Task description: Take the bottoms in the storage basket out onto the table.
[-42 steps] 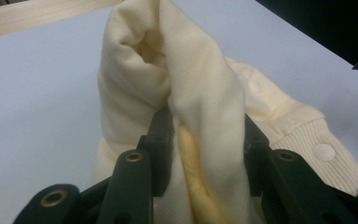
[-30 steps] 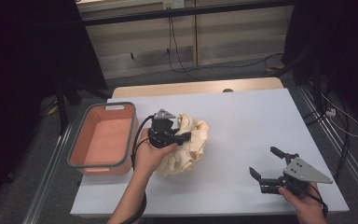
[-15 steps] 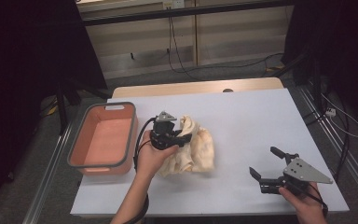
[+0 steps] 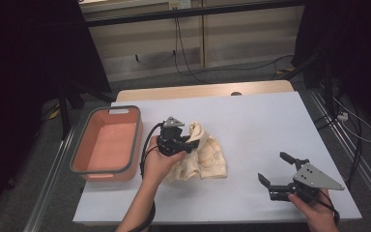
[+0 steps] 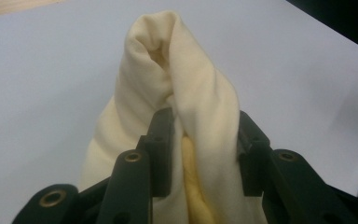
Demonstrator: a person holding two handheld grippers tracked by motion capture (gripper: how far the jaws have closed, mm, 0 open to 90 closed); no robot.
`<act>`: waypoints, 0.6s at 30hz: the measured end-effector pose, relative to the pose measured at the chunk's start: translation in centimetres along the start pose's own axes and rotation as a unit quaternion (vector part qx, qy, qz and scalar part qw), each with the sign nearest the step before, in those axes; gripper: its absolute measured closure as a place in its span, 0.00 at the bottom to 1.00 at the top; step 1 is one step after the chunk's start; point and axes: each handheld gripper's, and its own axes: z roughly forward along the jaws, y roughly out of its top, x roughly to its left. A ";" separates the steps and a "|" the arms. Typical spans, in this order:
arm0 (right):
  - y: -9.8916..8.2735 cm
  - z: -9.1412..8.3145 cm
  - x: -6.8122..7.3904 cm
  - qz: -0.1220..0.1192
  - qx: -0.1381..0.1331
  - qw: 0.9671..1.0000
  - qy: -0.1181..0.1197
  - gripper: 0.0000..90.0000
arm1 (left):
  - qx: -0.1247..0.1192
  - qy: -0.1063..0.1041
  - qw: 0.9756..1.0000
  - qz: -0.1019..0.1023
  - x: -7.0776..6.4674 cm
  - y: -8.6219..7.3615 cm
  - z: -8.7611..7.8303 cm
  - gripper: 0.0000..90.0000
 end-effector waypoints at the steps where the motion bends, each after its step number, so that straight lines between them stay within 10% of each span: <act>1: 0.0 0.0 0.0 0.001 0.001 1.000 0.000 0.03 | 0.000 0.001 1.000 0.000 0.0 -0.1 0.1 0.71; 18: 0.0 0.0 0.0 -0.001 0.001 1.000 0.000 0.03 | -0.009 -0.005 1.000 -0.010 0.4 -0.3 0.1 0.71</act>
